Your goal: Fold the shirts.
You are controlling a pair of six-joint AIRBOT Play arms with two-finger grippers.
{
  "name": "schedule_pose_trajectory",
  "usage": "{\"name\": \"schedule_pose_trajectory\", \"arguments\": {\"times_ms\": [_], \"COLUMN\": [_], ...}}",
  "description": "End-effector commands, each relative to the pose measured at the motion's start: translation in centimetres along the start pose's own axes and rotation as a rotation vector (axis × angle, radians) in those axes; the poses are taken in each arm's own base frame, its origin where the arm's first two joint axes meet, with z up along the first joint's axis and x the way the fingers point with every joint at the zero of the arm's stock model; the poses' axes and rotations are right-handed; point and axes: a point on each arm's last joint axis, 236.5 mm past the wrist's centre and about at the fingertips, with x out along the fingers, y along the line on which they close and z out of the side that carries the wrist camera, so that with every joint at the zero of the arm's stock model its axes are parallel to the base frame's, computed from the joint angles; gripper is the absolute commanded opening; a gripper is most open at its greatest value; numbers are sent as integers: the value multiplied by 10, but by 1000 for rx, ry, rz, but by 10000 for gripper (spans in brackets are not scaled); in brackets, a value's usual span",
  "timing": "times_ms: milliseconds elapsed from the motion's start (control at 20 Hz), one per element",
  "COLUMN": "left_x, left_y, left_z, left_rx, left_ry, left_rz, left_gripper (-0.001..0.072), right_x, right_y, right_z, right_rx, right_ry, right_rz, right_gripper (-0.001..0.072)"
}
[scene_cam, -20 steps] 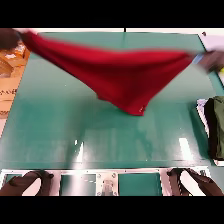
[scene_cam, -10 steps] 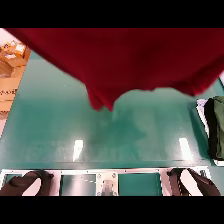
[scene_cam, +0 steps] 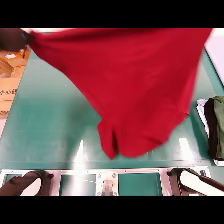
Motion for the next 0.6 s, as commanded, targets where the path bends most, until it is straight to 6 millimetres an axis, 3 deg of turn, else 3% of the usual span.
{"name": "schedule_pose_trajectory", "arguments": {"times_ms": [0,150,300,350,450,550], "left_x": [89,146,188,197,208,212], "left_y": [36,56,67,69,73,76], "left_z": [-86,-143,-182,-191,-206,-210], "left_rx": [-111,-190,-263,-280,-297,-298], "left_ry": [213,352,432,449,481,487], "left_rz": [20,21,17,17,19,25], "left_gripper": [24,25,25,25,24,25], "right_x": [105,174,207,209,199,172], "right_y": [-64,-104,-133,-140,-154,-163], "right_z": [-69,-134,-176,-179,-172,-165], "right_rx": [131,231,293,305,330,372], "right_ry": [208,352,423,429,416,443], "right_rz": [8,-5,-31,-39,-52,-40], "right_gripper": [19,19,20,21,215,234]}}
